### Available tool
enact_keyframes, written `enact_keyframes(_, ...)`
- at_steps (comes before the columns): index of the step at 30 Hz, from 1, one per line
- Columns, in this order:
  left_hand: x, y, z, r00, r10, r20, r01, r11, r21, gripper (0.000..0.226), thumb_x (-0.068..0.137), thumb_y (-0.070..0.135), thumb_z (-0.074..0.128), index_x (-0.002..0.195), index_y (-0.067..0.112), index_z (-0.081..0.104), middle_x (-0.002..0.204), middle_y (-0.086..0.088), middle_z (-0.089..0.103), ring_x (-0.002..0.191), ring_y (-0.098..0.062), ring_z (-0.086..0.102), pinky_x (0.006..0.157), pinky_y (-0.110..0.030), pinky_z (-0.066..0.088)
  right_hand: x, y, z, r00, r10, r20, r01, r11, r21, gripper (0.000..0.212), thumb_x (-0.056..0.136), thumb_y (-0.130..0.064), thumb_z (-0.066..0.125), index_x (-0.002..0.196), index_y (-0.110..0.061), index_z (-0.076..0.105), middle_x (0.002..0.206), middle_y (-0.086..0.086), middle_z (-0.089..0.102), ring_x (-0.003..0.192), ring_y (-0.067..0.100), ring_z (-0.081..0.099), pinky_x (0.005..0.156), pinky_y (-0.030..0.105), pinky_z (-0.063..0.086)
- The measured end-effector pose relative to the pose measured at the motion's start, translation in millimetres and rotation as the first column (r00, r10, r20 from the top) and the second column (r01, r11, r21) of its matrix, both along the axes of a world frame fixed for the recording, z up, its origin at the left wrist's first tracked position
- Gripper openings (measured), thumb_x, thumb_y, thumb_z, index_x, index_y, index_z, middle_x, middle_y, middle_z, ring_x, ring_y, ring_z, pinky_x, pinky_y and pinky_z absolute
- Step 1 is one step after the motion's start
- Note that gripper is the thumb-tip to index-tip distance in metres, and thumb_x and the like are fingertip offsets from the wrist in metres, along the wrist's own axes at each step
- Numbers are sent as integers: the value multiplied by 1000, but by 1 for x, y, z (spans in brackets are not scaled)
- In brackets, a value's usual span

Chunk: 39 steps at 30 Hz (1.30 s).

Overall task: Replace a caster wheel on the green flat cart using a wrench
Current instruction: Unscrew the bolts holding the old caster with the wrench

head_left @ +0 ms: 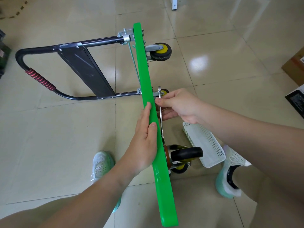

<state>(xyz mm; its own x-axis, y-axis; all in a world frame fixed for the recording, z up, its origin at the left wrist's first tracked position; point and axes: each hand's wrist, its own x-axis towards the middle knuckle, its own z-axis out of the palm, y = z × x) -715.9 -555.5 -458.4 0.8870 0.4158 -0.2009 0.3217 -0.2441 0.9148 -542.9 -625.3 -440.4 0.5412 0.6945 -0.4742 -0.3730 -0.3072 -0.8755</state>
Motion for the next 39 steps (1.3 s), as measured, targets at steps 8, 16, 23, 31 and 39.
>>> enact_keyframes(8,2,-1,-1,1000,7,7,-7,1000,17,56,114,23,28,162,39,5,168,22,11,153,11,7,127,-17,6,-13,-17,13,997,-7,80,-1,995,101,7,94,-12,67,94,-8,73,77,3,76,73,18,74,69,29,61)
enact_keyframes(16,2,-2,-3,999,28,16,-28,999,30,55,114,28,29,164,36,8,170,16,17,154,5,15,128,-23,10,-55,-59,29,944,6,331,-94,963,251,20,84,-3,75,98,-17,75,91,-6,77,91,8,73,89,30,58)
enact_keyframes(23,2,-2,-7,999,45,20,-45,999,-25,58,108,42,32,161,47,9,169,13,24,154,1,22,130,-31,16,-78,-81,24,861,-49,507,-139,935,327,33,78,-2,81,94,-30,77,89,-16,75,92,8,73,93,35,58)
enact_keyframes(31,3,-5,-1,998,57,12,-57,998,18,55,114,24,27,164,37,10,167,20,18,150,10,16,114,-3,11,-27,-63,46,931,-236,279,139,935,325,14,90,-1,69,92,-14,73,80,2,76,84,25,76,75,32,62)
enact_keyframes(39,3,-3,0,1000,24,10,-24,999,28,56,114,21,28,164,34,9,168,20,15,152,10,13,125,-13,10,-9,-23,17,985,-88,150,73,992,103,8,96,-13,66,92,-7,70,84,9,73,72,20,74,67,30,61)
